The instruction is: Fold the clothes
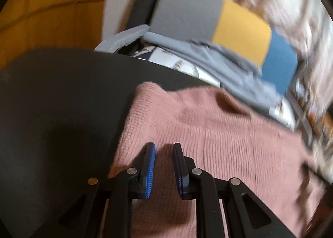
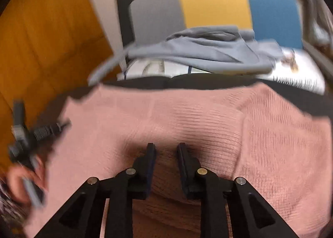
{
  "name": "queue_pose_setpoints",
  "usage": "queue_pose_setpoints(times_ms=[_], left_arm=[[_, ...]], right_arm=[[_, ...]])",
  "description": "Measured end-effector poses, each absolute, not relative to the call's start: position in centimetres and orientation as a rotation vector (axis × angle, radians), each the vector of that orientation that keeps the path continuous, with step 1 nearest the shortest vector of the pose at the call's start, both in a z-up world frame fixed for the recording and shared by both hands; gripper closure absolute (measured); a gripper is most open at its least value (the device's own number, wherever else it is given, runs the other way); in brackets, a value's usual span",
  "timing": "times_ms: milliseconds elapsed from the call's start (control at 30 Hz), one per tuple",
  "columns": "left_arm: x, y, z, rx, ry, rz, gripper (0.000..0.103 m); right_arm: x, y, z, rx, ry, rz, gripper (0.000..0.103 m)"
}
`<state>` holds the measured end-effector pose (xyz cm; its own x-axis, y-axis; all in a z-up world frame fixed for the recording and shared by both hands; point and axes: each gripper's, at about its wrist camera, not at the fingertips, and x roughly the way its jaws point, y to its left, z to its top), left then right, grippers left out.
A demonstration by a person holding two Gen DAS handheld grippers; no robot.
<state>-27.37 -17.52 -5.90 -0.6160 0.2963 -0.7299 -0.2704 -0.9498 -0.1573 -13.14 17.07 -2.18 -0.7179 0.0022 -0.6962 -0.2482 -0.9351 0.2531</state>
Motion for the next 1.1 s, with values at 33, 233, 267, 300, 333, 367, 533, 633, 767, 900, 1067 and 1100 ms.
queue_pose_setpoints(times_ms=[33, 233, 267, 300, 333, 367, 533, 633, 767, 900, 1067, 1100], left_arm=[[-26.5, -17.4, -5.4, -1.163, 0.029, 2.564, 0.083], [-17.4, -19.9, -4.3, -1.096, -0.049, 2.399, 0.081], [-16.2, -19.9, -4.8, -1.1, -0.016, 2.404, 0.081], [-15.0, -19.9, -5.3, -1.104, 0.018, 2.409, 0.081], [-13.7, -19.9, -5.8, -1.108, 0.051, 2.414, 0.081], [-12.5, -19.9, -6.3, -1.112, 0.085, 2.418, 0.081], [-10.7, -20.1, -6.4, -1.088, 0.122, 2.453, 0.077], [-10.4, -20.3, -5.9, -1.085, 0.099, 2.467, 0.077], [-10.0, -20.7, -5.3, -1.081, 0.069, 2.484, 0.08], [-9.4, -18.7, -4.5, -1.041, -0.003, 2.453, 0.08], [-9.8, -12.5, -5.6, -1.045, 0.071, 2.355, 0.08], [-9.9, -11.6, -6.3, -1.066, 0.122, 2.348, 0.08]], right_arm=[[-12.4, 18.6, -2.0, -1.084, 0.548, 2.653, 0.078], [-2.7, 22.1, 0.5, -1.023, 0.792, 2.664, 0.058], [-1.3, 21.7, 0.6, -1.054, 0.772, 2.682, 0.058], [0.1, 21.2, 0.4, -1.09, 0.732, 2.7, 0.058], [1.4, 20.7, 0.2, -1.125, 0.691, 2.717, 0.058], [2.4, 20.1, -0.3, -1.156, 0.641, 2.723, 0.058], [5.3, 18.2, -3.4, -1.214, 0.382, 2.669, 0.069], [6.9, 19.0, -4.2, -1.145, 0.276, 2.604, 0.074], [7.6, 19.7, -4.4, -1.126, 0.23, 2.566, 0.073], [7.4, 17.7, -1.7, -1.065, 0.354, 2.635, 0.069], [1.1, 12.0, -0.1, -1.116, 0.263, 2.815, 0.068], [-0.3, 10.8, -0.4, -1.146, 0.248, 2.837, 0.069]])
